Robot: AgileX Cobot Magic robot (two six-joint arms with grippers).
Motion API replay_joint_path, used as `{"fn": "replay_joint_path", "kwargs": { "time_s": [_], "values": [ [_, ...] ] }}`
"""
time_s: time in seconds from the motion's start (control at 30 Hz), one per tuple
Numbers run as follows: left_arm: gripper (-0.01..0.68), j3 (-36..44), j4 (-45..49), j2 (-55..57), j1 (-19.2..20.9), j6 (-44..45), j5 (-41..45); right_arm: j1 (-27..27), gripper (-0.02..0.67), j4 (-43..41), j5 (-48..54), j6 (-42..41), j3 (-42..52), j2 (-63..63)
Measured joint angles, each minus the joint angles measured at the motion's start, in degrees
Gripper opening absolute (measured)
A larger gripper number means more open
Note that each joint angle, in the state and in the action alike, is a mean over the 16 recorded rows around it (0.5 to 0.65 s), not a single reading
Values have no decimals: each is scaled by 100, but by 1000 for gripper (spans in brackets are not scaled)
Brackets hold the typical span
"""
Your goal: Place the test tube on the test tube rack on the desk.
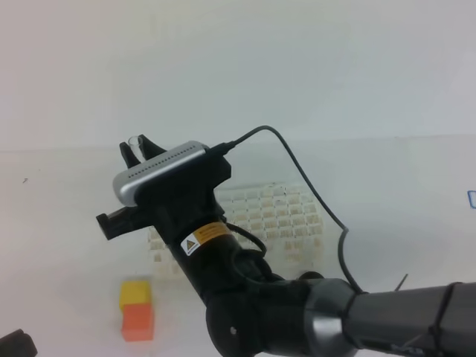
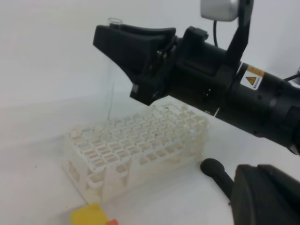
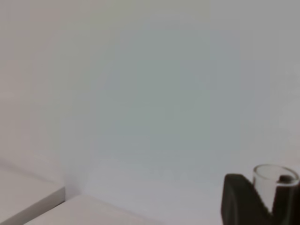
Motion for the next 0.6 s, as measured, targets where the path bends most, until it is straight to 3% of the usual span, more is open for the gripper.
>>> {"fn": "replay_joint_path", "kwargs": {
  "time_s": [0.6],
  "values": [
    [-1,0,11,3,0,0,48,130,128,119,124,-145,-142,255]
  ]
}}
